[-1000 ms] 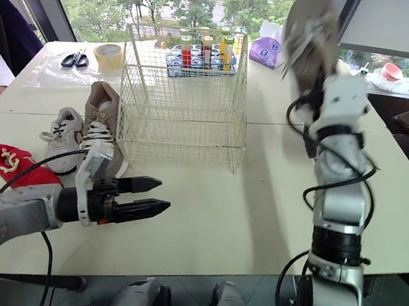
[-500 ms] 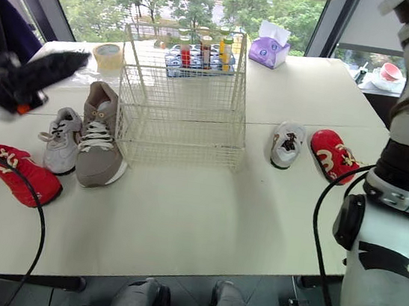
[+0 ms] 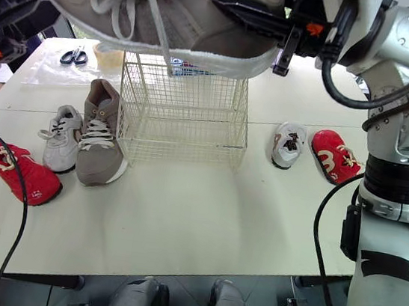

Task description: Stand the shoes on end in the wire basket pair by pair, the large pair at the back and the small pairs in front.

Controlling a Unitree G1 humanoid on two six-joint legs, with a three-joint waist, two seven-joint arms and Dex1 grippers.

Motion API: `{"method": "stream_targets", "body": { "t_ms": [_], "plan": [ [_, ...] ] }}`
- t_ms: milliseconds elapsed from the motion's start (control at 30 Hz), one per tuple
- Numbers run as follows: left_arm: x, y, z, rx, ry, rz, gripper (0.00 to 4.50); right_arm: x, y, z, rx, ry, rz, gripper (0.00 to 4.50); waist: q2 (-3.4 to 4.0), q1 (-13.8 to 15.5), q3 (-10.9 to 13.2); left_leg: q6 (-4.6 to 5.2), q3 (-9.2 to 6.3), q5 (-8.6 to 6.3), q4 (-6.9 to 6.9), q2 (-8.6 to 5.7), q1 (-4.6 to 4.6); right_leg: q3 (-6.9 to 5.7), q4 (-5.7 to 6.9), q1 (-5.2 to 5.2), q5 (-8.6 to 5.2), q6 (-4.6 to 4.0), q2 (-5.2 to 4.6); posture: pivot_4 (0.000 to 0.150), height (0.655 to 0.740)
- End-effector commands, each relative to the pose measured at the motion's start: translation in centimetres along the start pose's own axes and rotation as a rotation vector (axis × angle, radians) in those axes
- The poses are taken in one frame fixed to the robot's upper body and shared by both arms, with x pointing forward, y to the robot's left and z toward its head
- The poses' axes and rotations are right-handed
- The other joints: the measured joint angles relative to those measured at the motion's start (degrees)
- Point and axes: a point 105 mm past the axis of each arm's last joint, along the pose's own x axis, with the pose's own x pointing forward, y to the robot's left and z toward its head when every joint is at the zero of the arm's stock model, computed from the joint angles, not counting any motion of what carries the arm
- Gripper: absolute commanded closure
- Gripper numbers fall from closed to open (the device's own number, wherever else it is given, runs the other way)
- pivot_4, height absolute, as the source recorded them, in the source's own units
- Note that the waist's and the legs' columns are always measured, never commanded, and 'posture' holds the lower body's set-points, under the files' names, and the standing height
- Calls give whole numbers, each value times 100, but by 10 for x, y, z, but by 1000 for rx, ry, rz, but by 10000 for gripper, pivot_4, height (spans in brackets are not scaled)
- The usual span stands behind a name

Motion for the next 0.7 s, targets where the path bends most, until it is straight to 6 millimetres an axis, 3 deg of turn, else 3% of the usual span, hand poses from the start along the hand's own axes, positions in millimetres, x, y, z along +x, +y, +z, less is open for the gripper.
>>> {"method": "stream_targets", "body": {
  "t_ms": [33,267,300,367,533,600,700],
  "plan": [
    [4,-7,9,41,28,-44,0,-2,1,16,-111,-21,8,41908,-1,0,1,-2,0,1,0,0,0,0,1,0,0,0,0,1500,7400],
    [21,-16,-10,15,170,-155,0,-2,10,8,-95,4,57,41908,-4,4,2,-22,1,13,2,-1,0,0,6,-1,0,0,0,1500,7400],
    [22,-17,-12,10,183,-167,5587,-2,10,8,-98,3,58,41913,-4,0,2,-22,2,13,2,-1,0,1,6,-2,0,0,-1,1500,7400],
    [23,-17,-13,10,187,-172,12366,-2,12,8,-100,4,62,41913,-5,-12,3,-21,0,12,2,-1,0,1,8,-3,-1,0,1,1500,7400],
    [24,-18,-16,4,182,-184,36935,-4,19,7,-75,26,95,41913,-6,-4,3,-24,0,14,2,0,0,2,16,-8,-1,1,0,1500,7400],
    [23,-15,-19,3,175,-166,40118,-4,21,7,-63,31,103,41913,-7,0,3,-23,1,14,3,0,0,2,16,-7,-1,1,-2,1500,7400],
    [21,-5,-21,17,150,-108,40118,-3,19,5,-28,30,89,41913,-7,4,3,-23,-1,13,4,0,0,2,17,-6,-1,1,-3,1500,7400]
  ]
}}
